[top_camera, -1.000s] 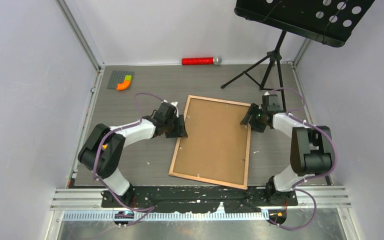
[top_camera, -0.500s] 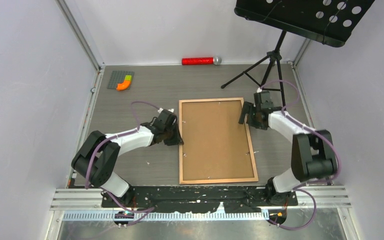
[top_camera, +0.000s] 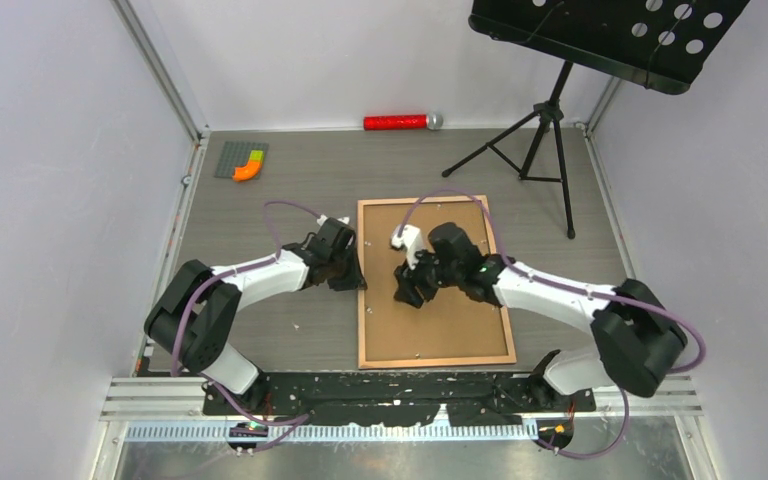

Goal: Take the photo out of the frame

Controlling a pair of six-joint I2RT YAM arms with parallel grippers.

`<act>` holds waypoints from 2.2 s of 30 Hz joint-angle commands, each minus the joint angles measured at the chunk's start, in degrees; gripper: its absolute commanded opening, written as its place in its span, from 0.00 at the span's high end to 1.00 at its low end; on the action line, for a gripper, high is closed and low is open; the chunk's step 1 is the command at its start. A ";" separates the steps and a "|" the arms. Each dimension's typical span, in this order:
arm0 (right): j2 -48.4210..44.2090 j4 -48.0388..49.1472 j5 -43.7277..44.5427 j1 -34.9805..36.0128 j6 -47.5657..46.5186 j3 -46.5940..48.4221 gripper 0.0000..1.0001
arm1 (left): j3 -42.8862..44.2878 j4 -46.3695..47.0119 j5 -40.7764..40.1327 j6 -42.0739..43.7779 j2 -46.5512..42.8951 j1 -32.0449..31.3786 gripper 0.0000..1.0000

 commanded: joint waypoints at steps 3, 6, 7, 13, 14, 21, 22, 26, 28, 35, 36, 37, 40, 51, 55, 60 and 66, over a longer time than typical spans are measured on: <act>9.70 9.91 -8.00 8.65 -8.29 3.26 0.53 | 0.67 -2.46 0.41 1.94 0.48 0.07 1.00; 13.78 10.85 -2.63 13.30 -9.97 4.71 0.54 | 0.48 -2.80 0.19 2.32 0.37 0.09 1.00; 14.31 11.22 -1.54 13.70 -10.58 4.81 0.54 | 0.42 -2.86 0.29 2.41 0.37 0.09 1.00; 15.38 13.79 5.69 15.25 -12.57 2.99 0.52 | 0.58 -3.28 1.06 2.64 0.81 0.10 1.00; 15.59 15.14 7.66 15.77 -12.84 2.11 0.52 | 0.49 -3.38 0.97 2.64 0.81 0.07 1.00; 19.09 20.91 11.56 16.93 -11.61 1.67 0.55 | 0.00 -4.27 1.12 2.53 0.57 0.07 1.00; 19.47 21.34 11.32 17.05 -11.10 2.00 0.55 | -0.12 -4.23 1.11 2.33 0.55 0.11 1.00; 20.71 22.07 11.05 18.19 -10.51 1.74 0.56 | -0.15 -4.12 1.59 1.62 0.69 0.05 1.00; 21.49 22.01 13.04 18.44 -9.47 1.87 0.60 | -0.39 -3.81 1.82 1.30 0.48 0.04 1.00; 23.47 24.61 30.70 18.58 1.15 1.77 0.87 | -2.01 -4.01 1.66 -0.39 -0.63 0.01 1.00; 23.34 24.61 34.33 18.58 2.27 1.63 0.88 | -2.26 -4.01 1.66 -0.77 -0.79 0.02 1.00; 23.31 24.15 35.93 18.58 4.72 1.50 0.89 | -2.54 -4.06 1.67 -1.24 -0.93 0.03 1.00; 23.82 21.75 40.37 18.58 9.50 2.17 0.93 | -3.53 -4.01 1.51 -2.32 -1.61 -0.04 1.00; 23.85 0.23 55.68 20.11 37.96 4.51 0.95 | -6.25 -5.86 -2.90 -7.72 -6.16 -0.42 1.00; 25.65 -0.39 54.96 20.22 42.33 5.47 0.95 | -6.74 -6.14 -3.49 -7.63 -7.29 -0.70 1.00; 24.95 -4.23 55.52 20.35 47.17 6.41 0.95 | -6.80 -6.91 -4.29 -7.02 -8.21 -0.83 1.00; 18.54 4.86 53.88 20.56 40.76 3.13 0.75 | -6.20 -4.93 -2.41 -3.50 -8.70 -0.78 1.00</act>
